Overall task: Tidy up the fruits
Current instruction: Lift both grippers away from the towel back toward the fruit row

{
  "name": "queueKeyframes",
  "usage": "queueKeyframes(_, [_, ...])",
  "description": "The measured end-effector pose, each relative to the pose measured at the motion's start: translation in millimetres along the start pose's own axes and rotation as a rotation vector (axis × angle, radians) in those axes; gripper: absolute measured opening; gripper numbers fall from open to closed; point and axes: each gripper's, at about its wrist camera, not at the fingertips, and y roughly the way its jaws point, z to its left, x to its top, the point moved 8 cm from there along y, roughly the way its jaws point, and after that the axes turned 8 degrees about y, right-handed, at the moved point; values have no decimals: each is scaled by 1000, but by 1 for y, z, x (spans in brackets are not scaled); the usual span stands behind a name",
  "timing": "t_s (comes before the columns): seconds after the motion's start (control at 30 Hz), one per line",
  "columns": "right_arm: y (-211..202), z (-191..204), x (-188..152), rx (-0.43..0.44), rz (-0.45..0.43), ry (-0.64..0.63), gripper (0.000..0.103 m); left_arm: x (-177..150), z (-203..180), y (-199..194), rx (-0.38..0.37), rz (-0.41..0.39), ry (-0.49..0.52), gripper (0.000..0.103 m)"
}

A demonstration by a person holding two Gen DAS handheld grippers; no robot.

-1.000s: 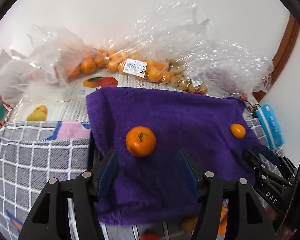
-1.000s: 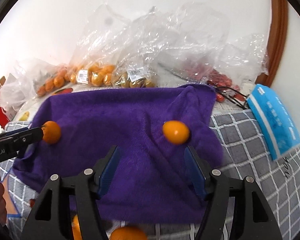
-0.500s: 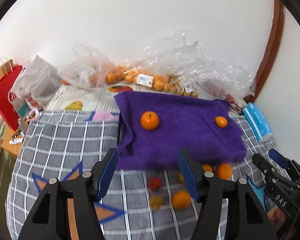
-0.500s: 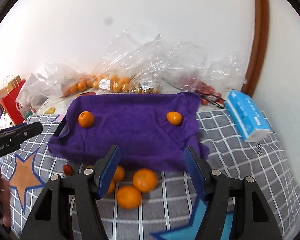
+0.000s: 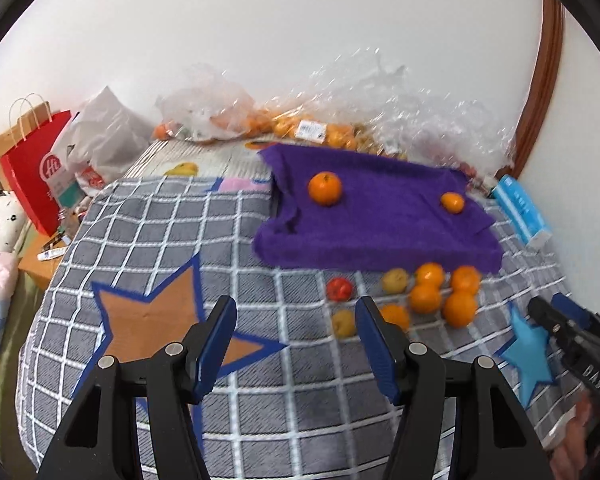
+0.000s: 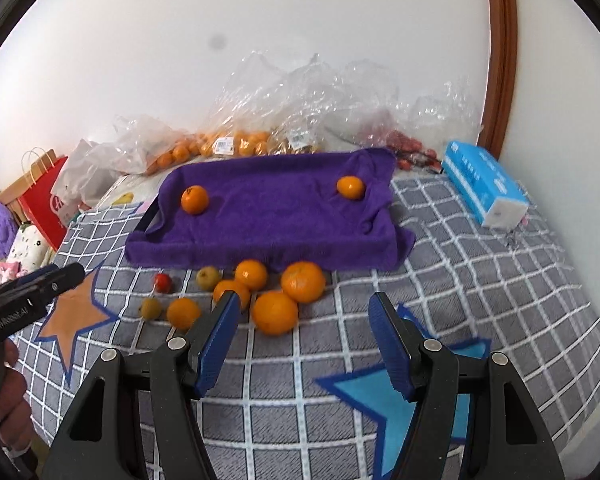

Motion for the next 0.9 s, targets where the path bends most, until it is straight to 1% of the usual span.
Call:
queueKeyframes(0.07, [6,-2,-6,9,30,20,66,-9,7,6,15,11,-11,59])
queueKeyframes(0.13, [11,-3,-12,15,46,31,66,-18,13,15,23,42,-18,59])
queueKeyframes(0.27, [21,-5,-20,2,43,27,66,-31,19,27,47,70,12,59])
queueKeyframes(0.33, [25,-4,-23,2,40,19,66,-36,26,32,48,80,-5,59])
queueKeyframes(0.37, [28,-1,-25,9,42,13,65,-38,29,34,41,83,-18,59])
queueKeyframes(0.4, [31,1,-26,14,45,6,61,-40,33,37,28,90,-36,59])
queueKeyframes(0.5, [39,9,-29,24,57,-22,53,-44,39,45,13,113,-62,59])
queueKeyframes(0.57, [44,15,-28,32,53,-32,52,-49,42,50,17,123,-64,59])
queueKeyframes(0.63, [53,20,-29,36,53,-43,50,-53,44,54,21,125,-67,59])
queueKeyframes(0.7, [61,24,-30,32,61,-47,47,-54,46,54,32,104,-60,59])
queueKeyframes(0.83, [77,30,-33,21,80,-68,47,-54,43,56,64,95,-18,59])
queueKeyframes(0.9, [80,29,-33,7,71,-74,47,-55,42,57,78,76,0,60])
